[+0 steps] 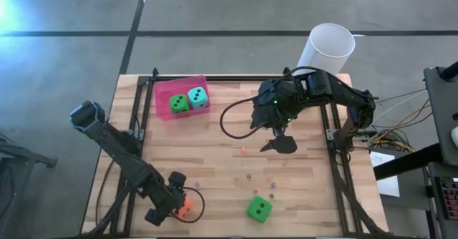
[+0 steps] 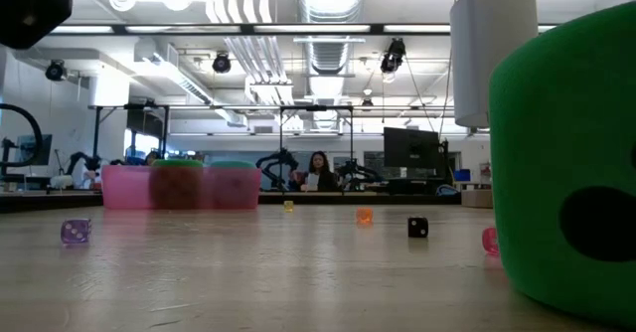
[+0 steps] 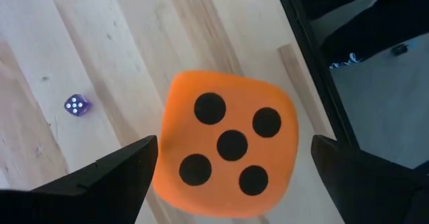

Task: Pick & Place Dice
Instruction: Put the big orange dice into the red bin

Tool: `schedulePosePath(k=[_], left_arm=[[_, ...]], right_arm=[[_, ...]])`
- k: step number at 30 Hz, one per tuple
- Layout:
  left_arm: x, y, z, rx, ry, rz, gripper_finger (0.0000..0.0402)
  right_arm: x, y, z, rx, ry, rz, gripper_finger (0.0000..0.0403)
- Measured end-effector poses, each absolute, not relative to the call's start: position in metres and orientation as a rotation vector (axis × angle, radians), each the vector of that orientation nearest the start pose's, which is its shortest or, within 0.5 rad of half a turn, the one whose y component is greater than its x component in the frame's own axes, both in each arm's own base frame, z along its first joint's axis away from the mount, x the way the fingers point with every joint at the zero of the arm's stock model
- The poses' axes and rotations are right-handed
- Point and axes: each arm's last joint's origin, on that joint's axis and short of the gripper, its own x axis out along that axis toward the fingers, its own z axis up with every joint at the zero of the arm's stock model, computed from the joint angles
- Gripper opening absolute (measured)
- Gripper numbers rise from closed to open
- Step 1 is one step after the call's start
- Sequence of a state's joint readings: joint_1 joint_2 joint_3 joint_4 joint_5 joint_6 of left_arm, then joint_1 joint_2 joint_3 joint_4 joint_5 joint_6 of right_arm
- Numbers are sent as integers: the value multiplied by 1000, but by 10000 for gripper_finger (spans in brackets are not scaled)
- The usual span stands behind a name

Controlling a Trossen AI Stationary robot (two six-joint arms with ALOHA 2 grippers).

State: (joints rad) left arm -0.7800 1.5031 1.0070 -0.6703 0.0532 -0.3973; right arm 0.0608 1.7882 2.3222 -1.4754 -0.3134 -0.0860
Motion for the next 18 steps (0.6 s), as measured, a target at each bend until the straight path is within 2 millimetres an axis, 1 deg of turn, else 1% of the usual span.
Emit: schedulePosePath(k=[8,13,18], left_arm=[[203,-204,202,97,1243,-493,400],[204,-206,199,95,1244,-501,399],[204,-206,201,92,1253,-509,399]], right_arm=[[312,28,461,41,923,386,400],[312,28,461,40,923,386,400],[312,28,461,41,922,386,400]])
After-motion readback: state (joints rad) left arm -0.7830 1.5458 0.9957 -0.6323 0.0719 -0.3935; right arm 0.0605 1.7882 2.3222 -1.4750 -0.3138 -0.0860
